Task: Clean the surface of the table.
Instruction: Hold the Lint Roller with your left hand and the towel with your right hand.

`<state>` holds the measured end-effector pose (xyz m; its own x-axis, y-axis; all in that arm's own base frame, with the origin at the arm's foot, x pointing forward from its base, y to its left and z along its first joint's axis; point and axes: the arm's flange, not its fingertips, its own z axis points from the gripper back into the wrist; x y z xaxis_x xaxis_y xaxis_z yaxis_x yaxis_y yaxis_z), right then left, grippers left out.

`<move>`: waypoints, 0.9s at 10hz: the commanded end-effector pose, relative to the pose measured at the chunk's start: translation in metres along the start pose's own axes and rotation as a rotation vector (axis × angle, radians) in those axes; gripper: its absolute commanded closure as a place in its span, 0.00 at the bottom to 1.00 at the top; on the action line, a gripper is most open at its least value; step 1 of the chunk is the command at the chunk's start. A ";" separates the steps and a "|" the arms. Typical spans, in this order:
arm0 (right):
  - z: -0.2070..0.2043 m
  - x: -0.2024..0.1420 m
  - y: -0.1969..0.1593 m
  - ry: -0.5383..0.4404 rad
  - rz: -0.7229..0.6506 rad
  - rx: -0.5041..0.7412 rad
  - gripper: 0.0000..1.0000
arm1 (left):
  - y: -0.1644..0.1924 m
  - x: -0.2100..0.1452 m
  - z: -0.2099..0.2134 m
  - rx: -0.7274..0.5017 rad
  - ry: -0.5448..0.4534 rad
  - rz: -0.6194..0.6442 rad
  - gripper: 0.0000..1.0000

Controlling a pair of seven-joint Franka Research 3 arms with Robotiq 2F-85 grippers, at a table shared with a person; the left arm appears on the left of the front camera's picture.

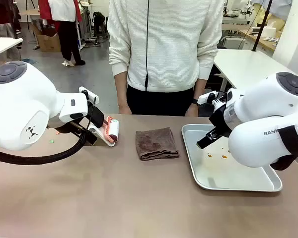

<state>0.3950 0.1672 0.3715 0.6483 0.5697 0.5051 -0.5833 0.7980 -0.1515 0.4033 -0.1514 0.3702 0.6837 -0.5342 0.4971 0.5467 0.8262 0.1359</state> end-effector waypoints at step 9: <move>0.000 0.000 0.000 0.000 0.000 0.000 0.00 | 0.000 0.000 0.000 0.000 0.000 0.000 0.00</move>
<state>0.3950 0.1672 0.3715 0.6478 0.5704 0.5049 -0.5836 0.7976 -0.1523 0.4033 -0.1514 0.3702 0.6839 -0.5339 0.4972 0.5465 0.8264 0.1358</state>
